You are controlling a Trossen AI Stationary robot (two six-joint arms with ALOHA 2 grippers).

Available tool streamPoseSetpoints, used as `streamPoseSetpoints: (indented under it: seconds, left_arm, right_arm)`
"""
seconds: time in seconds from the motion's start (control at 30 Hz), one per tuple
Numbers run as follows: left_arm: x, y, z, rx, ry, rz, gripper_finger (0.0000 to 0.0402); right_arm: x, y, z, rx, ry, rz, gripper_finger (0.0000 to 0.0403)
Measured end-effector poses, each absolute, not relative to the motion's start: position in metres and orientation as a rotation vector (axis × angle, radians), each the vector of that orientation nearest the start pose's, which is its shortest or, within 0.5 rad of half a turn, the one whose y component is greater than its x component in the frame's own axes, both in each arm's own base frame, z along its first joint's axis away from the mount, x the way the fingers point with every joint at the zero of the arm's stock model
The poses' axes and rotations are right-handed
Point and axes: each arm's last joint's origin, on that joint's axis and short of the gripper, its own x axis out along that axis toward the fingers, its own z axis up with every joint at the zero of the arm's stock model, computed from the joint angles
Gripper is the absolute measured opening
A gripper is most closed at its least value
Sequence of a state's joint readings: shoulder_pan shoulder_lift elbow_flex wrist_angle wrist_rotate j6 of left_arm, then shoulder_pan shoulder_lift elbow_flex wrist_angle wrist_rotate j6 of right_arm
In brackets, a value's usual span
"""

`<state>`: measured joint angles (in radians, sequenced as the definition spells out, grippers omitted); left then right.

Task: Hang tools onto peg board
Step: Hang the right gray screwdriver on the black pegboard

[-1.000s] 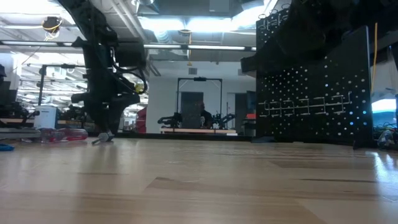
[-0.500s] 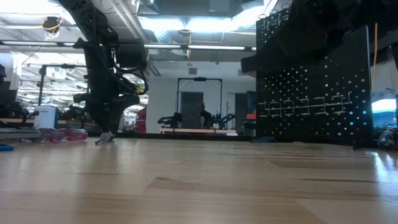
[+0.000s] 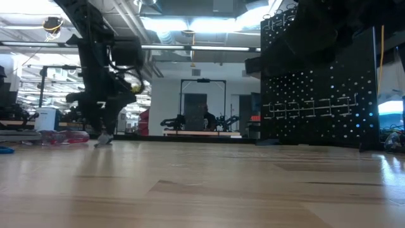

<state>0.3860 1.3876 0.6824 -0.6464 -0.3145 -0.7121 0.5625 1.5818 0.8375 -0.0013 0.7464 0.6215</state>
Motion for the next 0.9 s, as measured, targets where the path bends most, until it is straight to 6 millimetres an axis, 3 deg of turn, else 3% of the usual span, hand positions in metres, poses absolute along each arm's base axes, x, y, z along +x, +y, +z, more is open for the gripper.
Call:
streamPoseSetpoints:
  seconds: [0.17, 0.47, 0.8, 0.9]
  left_arm:
    - [0.190, 0.093, 0.145, -0.642, 1.103, 1.088, 0.0199]
    - [0.193, 0.099, 0.131, -0.644, 0.996, 0.996, 0.0175]
    - [0.202, 0.096, 0.131, -0.565, 0.978, 0.919, 0.0080]
    - [0.207, 0.093, 0.133, -0.562, 0.940, 0.879, 0.0073]
  right_arm:
    - [0.272, 0.148, 0.185, 0.150, 0.506, -0.346, 0.0237]
    - [0.272, 0.148, 0.185, 0.149, 0.506, -0.346, 0.0237]
    - [0.272, 0.148, 0.185, 0.149, 0.506, -0.347, 0.0237]
    - [0.272, 0.148, 0.185, 0.150, 0.504, -0.347, 0.0237]
